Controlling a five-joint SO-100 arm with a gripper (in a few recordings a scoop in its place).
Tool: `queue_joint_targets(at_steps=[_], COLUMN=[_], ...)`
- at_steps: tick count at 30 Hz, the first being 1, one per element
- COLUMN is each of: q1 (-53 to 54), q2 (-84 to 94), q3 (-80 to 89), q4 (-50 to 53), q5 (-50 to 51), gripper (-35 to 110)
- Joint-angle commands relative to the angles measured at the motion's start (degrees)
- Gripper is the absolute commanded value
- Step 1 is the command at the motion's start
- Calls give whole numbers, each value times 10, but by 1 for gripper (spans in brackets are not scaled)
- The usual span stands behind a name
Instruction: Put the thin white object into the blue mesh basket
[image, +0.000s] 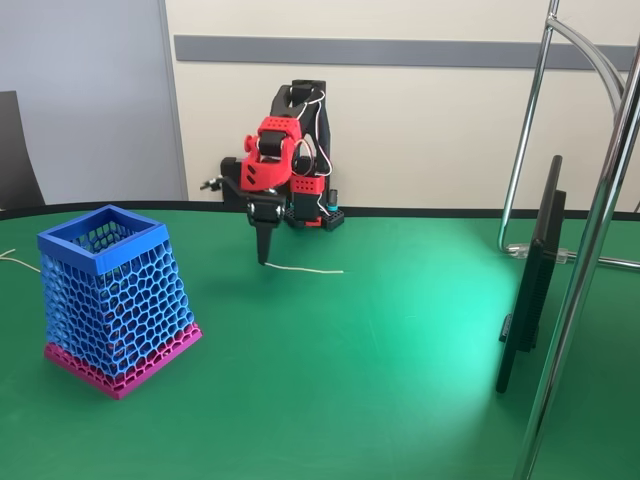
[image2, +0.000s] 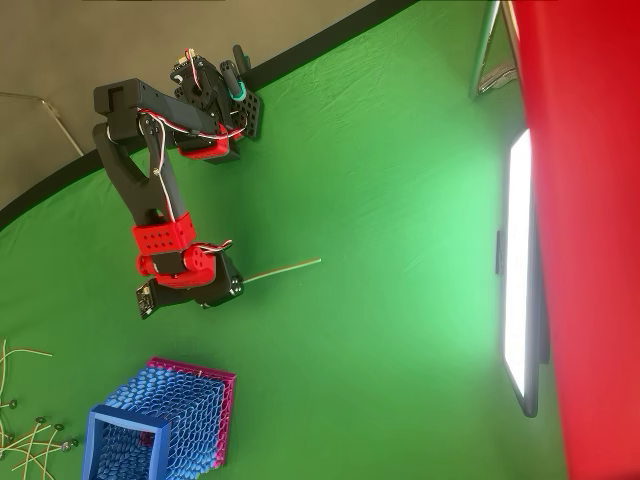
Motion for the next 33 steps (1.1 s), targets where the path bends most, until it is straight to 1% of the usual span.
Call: queue_joint_targets(at_steps=[1,5,14,21,24,29,33], q1=[16,39,64,95,115,142,149], q2=[37,53,54,45,33,8,-10], q3=[-49,-80,-181,-247,-260,-221,-162], q4=[-26,-105,-200,-331,-418,-630,-780], q5=[-21,-63,-138,-214,-267,-402,-514], gripper=[4,3,3,2,2,2,3])
